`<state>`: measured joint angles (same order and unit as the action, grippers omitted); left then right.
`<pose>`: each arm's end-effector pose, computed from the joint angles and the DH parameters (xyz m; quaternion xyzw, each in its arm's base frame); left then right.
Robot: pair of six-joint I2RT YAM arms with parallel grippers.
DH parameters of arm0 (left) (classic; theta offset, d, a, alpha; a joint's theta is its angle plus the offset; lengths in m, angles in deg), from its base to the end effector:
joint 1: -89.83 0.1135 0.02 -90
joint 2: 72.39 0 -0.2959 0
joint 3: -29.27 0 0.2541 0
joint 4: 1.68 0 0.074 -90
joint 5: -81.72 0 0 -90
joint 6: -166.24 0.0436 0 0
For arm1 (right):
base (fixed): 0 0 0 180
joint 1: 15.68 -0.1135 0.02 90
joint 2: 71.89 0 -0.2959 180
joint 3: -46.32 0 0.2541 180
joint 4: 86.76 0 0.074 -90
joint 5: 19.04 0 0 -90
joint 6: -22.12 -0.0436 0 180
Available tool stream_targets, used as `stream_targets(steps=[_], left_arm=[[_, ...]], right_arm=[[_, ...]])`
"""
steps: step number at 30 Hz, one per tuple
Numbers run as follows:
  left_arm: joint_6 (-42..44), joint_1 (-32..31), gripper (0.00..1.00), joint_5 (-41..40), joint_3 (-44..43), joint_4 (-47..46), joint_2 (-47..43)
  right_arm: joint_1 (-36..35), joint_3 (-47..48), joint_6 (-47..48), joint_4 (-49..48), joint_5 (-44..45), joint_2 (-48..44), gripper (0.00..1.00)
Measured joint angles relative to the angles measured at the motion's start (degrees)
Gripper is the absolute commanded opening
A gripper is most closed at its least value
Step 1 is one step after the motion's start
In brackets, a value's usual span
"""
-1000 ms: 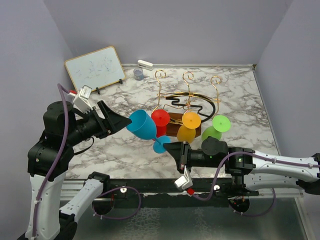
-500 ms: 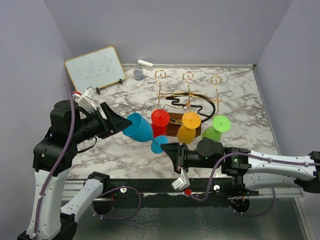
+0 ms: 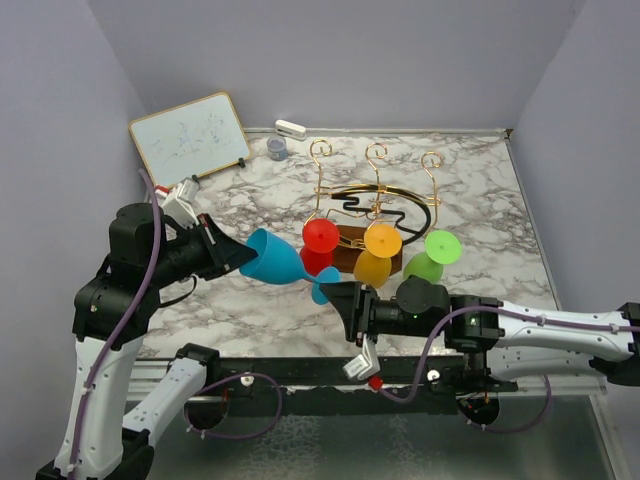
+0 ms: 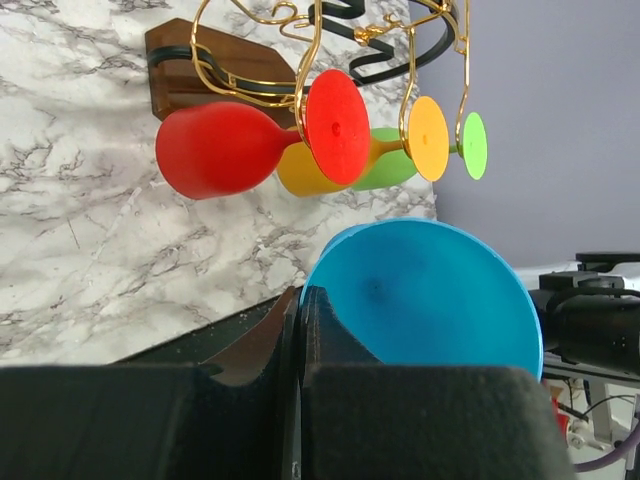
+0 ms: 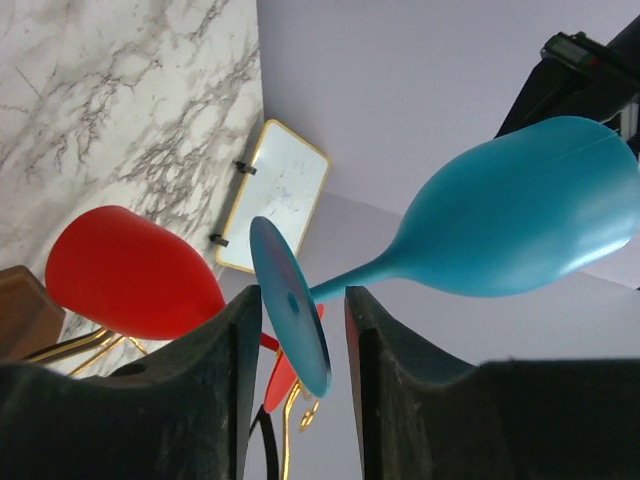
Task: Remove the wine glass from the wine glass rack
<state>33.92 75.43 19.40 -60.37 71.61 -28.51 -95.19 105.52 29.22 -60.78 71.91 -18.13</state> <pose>0.0762 -0.0405 0.4486 -0.0799 0.8356 -0.4192 0.3459 0.0386 0.2045 0.3350 -0.8213 0.0290 -0.0938 0.5620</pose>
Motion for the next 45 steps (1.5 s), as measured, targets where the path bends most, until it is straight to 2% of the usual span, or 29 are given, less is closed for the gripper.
stream_targets(steps=[4,13,17,20,24,28,32,38,42,45], left_arm=[[0.11,0.0,0.0,-1.88,-1.27,0.72,-0.59],[0.98,-0.26,0.0,-11.06,-12.55,1.79,-0.94],[3.1,-0.26,0.0,-20.5,-22.03,0.61,2.99],[5.75,-0.33,0.0,-27.19,-25.49,-1.38,8.46],[9.7,-0.33,0.0,-36.46,-26.12,-4.07,17.62],[12.83,0.55,0.0,-40.92,-25.2,-6.84,27.58],[14.27,6.27,0.0,-38.03,-20.44,-10.69,34.88],[14.88,18.27,0.0,-33.07,-12.7,-14.78,38.18],[15.28,19.52,0.0,-33.03,-8.76,-17.97,38.34],[15.89,19.45,0.0,-32.98,-4.55,-20.39,38.34]], right_arm=[[-0.02,-0.81,-1.16,-0.15,0.28,-1.73,0.5],[-0.04,-1.7,-4.79,1.07,2.69,-6.73,0.5],[-0.04,-1.42,-8.83,1.46,4.02,-7.58,0.47],[-0.04,0.87,-14.16,3.32,5.22,-6.88,0.42],[-0.04,7.89,-24.68,5.29,7.39,-4.5,0.4],[-0.04,20.76,-40.24,8.22,12.24,1.27,0.38],[-0.04,37.03,-56.74,13.88,19.1,10.01,0.36],[-0.04,55.52,-78.64,26.8,25.86,20.04,0.36],[-0.04,61.86,-93.39,34.73,26.84,23.32,0.37],[0.0,63.04,-102.4,38.62,25.92,23.58,0.37]])
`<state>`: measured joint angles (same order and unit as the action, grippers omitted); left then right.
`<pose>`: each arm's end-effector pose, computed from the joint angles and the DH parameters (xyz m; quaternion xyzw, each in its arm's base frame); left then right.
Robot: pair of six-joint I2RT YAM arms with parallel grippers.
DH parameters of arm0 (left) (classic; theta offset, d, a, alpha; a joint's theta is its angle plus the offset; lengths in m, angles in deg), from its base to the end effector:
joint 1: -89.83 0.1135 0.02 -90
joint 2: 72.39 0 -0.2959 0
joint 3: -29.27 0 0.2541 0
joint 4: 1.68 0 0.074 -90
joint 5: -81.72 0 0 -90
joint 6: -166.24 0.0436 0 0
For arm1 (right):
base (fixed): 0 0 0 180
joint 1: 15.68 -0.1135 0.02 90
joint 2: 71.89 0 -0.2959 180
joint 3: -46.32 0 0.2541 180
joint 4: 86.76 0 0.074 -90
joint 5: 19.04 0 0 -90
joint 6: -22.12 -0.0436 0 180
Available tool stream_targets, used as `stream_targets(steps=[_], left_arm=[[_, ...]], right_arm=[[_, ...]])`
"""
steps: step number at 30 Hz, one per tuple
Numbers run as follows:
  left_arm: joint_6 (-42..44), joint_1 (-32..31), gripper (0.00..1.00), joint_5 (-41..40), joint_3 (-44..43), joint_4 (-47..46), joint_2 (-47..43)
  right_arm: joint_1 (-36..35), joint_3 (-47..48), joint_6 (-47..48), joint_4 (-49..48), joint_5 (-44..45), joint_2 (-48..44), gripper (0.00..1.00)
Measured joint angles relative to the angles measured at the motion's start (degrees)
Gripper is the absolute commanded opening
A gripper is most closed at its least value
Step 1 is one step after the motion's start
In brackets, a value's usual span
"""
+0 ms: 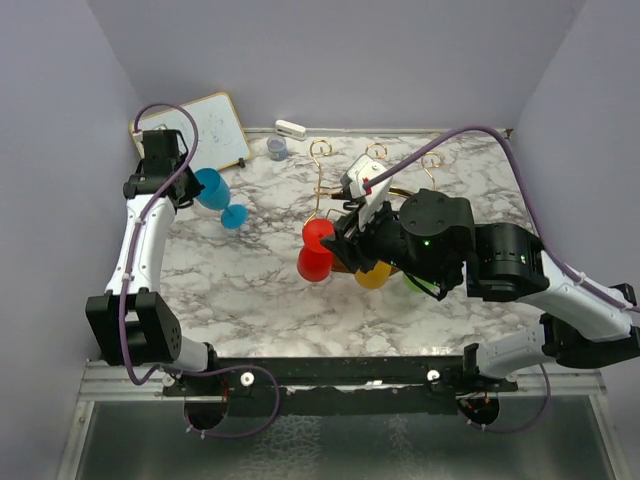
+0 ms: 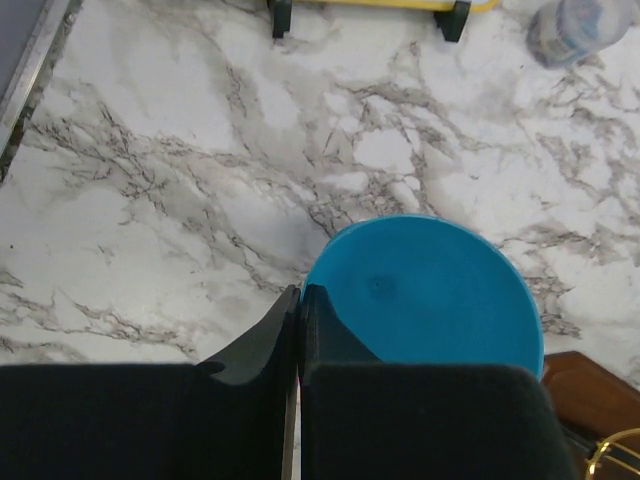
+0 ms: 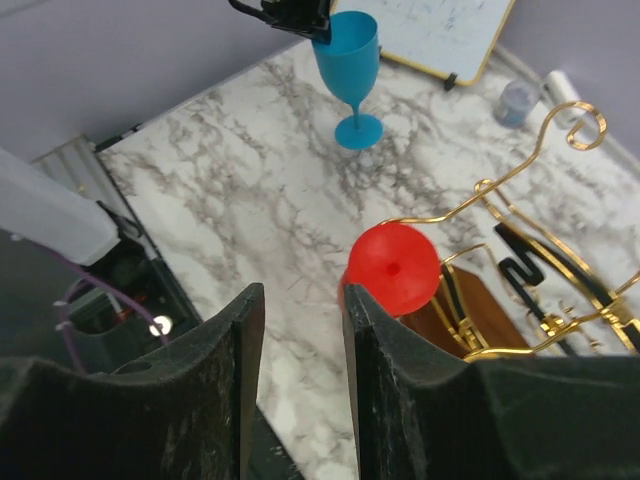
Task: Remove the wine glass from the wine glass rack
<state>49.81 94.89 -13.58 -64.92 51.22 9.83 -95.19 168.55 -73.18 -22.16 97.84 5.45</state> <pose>0.3156 0.0320 0.3825 -0.2651 0.8694 -0.0356 0.4154 0.0633 0.2338 0.5435 -0.3731 0.7150 0.2372 0.5416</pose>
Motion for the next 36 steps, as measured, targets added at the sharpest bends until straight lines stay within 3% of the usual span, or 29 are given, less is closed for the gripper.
stream_targets(steps=[7,16,22,27,36], left_arm=[[1.66,-0.04,0.0,-2.99,8.57,-2.86,0.0],[3.32,-1.36,0.01,-11.19,5.01,-3.96,2.27],[3.67,-1.73,0.11,-13.27,5.22,-4.31,4.22],[3.54,-1.77,0.28,-13.64,5.81,-4.22,4.46],[2.69,-1.77,0.35,-13.6,6.03,-3.89,1.79]], right_arm=[[0.76,0.09,-12.33,4.68,-5.44,-0.11,0.36],[0.85,-2.4,-16.26,6.62,-7.74,-0.09,0.37],[0.85,-3.28,-16.98,6.78,-8.0,-0.11,0.37],[0.85,-4.52,-16.98,6.71,-8.11,-0.17,0.38],[0.87,-6.51,-17.0,6.51,-8.33,-0.42,0.4]])
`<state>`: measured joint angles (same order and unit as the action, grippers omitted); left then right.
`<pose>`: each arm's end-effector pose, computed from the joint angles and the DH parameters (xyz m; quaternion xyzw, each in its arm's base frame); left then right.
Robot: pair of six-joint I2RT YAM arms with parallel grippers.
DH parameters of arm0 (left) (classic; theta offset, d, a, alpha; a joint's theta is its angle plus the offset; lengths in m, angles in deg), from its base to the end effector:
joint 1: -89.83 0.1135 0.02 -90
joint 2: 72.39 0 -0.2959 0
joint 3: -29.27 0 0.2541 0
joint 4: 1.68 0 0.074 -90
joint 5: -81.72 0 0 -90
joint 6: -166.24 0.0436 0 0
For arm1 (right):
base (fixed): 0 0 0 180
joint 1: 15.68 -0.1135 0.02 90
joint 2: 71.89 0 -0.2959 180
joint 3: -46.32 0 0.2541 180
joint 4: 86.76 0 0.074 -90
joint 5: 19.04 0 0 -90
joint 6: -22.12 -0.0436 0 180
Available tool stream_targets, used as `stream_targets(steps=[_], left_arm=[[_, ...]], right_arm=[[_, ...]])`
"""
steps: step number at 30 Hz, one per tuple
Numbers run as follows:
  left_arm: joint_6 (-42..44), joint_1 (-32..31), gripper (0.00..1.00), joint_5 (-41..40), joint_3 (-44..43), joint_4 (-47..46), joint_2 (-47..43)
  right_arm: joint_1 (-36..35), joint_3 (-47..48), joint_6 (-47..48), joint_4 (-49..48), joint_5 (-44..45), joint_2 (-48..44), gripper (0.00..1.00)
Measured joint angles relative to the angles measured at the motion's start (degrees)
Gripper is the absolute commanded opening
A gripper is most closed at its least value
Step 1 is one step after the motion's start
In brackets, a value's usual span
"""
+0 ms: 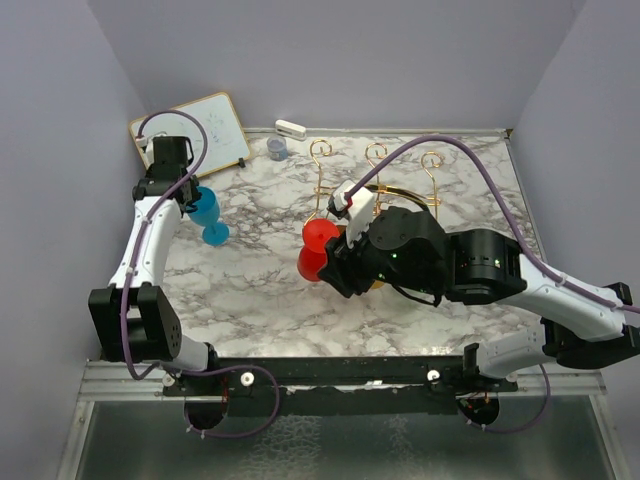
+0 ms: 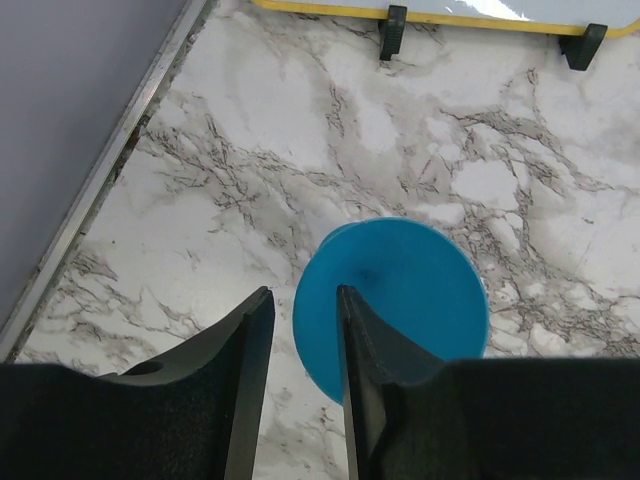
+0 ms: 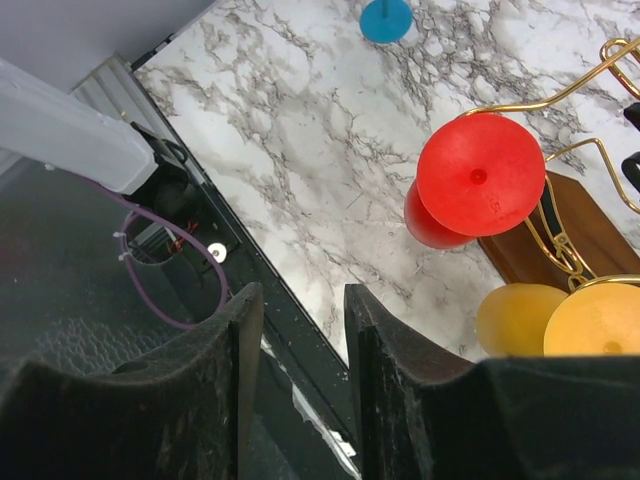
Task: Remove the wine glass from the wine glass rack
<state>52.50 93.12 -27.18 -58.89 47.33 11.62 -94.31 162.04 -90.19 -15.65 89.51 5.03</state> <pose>0.3229 0.0327 0.3449 -0.2741 0.8709 0.0820 0.3995 0.0626 0.2409 0.4993 -0.3394 0.7988 0.2774 0.4119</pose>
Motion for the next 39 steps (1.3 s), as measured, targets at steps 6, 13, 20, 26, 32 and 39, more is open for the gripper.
stream_targets(steps=[6,13,20,26,32,39], left_arm=[[-0.59,0.0,0.35,0.61,-0.02,1.57,-5.97],[-1.25,0.0,0.35,11.61,10.84,-4.24,-29.24],[-2.99,-0.04,0.35,21.88,24.98,-9.18,-50.18],[-3.32,-1.29,0.35,27.74,33.2,-12.7,-52.61],[-3.34,-2.1,0.35,30.95,37.44,-13.05,-54.03],[-3.37,-3.15,0.35,32.57,37.44,-13.9,-54.97]], right_arm=[[0.0,-0.35,0.04,-1.18,-1.22,-0.24,0.48],[1.51,3.52,0.11,-3.56,-4.24,3.26,0.44],[26.14,8.46,-1.64,-7.41,-22.25,10.69,0.38],[44.83,8.46,-7.78,-9.81,-38.6,11.26,0.39],[45.0,2.43,-7.85,-9.16,-46.49,10.03,0.39],[44.76,-6.6,-6.1,-7.37,-48.24,8.07,0.36]])
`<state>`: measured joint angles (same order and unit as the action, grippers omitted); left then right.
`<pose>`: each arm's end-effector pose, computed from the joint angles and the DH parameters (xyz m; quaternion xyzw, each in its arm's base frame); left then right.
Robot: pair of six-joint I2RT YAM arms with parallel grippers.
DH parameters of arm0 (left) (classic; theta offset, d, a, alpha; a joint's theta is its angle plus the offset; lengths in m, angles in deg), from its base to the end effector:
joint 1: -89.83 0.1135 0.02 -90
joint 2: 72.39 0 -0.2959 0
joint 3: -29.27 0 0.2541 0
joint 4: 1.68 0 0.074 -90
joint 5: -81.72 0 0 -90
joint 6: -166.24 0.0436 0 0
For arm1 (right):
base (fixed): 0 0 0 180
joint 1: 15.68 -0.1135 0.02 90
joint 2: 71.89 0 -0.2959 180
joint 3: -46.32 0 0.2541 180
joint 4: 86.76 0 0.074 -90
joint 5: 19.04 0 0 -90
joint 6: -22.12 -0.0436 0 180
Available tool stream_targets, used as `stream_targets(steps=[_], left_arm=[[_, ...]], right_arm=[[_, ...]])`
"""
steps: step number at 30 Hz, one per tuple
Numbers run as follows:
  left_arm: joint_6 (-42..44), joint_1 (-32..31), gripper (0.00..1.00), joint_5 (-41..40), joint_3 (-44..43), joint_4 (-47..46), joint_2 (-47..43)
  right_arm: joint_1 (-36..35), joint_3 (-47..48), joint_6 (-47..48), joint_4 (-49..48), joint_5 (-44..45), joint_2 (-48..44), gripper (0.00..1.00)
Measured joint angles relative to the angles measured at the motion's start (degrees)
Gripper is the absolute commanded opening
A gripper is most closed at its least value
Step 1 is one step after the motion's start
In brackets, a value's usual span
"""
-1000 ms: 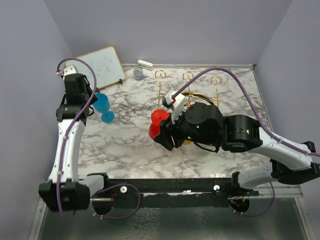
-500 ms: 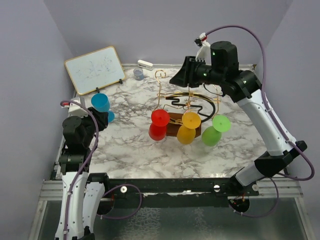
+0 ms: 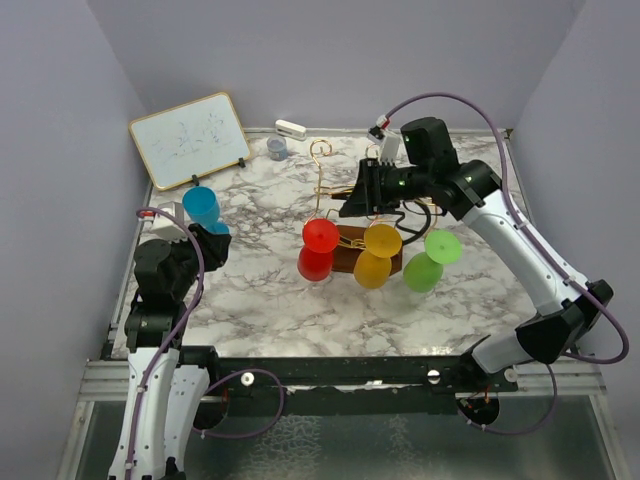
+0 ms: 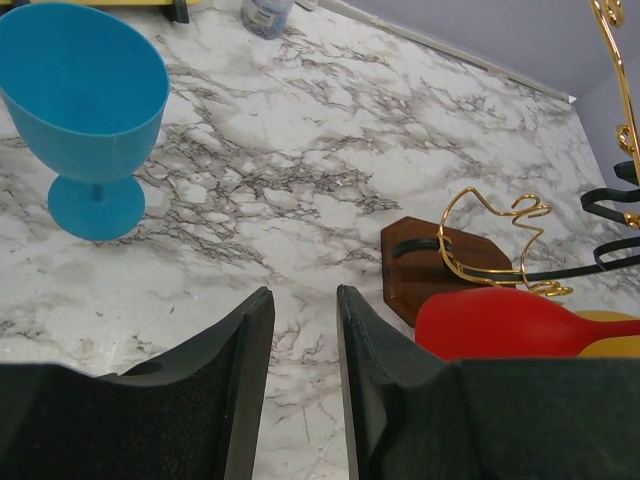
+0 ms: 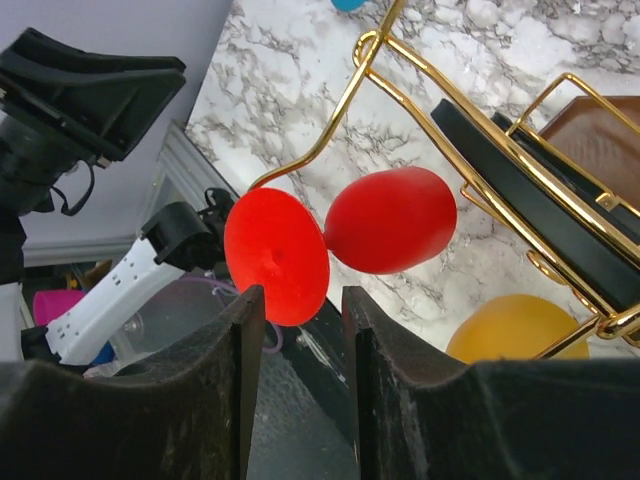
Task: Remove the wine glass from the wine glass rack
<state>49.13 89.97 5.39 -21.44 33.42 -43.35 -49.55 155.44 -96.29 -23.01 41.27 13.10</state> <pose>0.1106 -0.0100 0.3239 -0.1119 0.7748 -0.2343 0.5764 0.2472 0.1919 0.4408 -0.1506 0.8685 0.4112 0.2322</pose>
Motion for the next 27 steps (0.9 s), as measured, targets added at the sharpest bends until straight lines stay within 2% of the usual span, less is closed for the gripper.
stream_targets(steps=[10,27], left_arm=[[-0.2,-0.17,0.35,0.31,0.0,0.0,-0.04],[-0.42,-0.17,0.35,0.28,0.0,0.04,0.5]], right_arm=[[-4.15,-1.68,2.01,1.27,1.95,-0.33,0.36],[-6.73,-1.6,3.19,1.33,6.99,2.95,0.36]])
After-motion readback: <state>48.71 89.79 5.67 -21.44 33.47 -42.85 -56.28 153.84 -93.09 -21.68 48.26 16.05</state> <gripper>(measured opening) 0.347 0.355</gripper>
